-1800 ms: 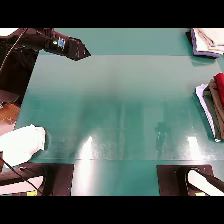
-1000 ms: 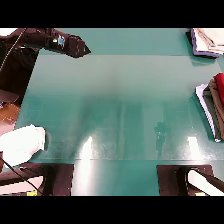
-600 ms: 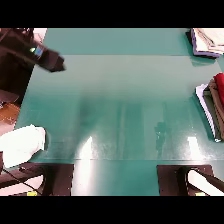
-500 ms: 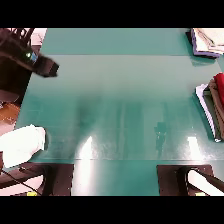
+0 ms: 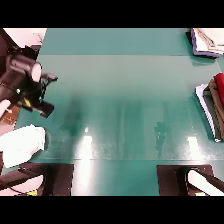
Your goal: Fold the shirts.
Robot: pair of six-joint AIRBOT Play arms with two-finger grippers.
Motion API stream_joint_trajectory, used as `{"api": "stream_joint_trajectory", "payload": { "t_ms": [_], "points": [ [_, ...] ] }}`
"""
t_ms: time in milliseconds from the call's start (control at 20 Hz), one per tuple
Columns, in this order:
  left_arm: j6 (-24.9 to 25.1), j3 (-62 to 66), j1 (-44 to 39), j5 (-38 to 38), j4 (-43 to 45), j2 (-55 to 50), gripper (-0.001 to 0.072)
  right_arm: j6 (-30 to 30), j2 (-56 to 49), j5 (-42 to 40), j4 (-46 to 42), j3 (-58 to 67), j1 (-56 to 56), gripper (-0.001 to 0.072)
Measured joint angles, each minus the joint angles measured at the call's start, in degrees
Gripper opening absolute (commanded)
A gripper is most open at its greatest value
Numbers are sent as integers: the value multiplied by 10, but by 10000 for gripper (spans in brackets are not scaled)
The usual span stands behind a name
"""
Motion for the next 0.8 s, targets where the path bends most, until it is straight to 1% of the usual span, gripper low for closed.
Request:
{"api": "stream_joint_trajectory", "payload": {
  "t_ms": [200,350,400,450,500,650,800],
  "points": [
    [-30,-137,54,35,50,22,710,-2,0,0,0,0,0,15],
    [-44,-196,98,60,57,29,703,-2,0,0,0,0,0,15],
    [-48,-207,108,68,58,30,465,-2,0,0,0,0,0,15],
    [-50,-213,115,76,59,31,132,-2,0,0,0,0,0,15],
    [-50,-214,119,83,59,31,31,-2,0,0,0,0,0,15],
    [-49,-183,127,94,55,32,25,-2,0,0,0,0,0,15],
    [-36,-92,118,93,20,33,25,-2,0,0,0,0,0,14]
  ]
}}
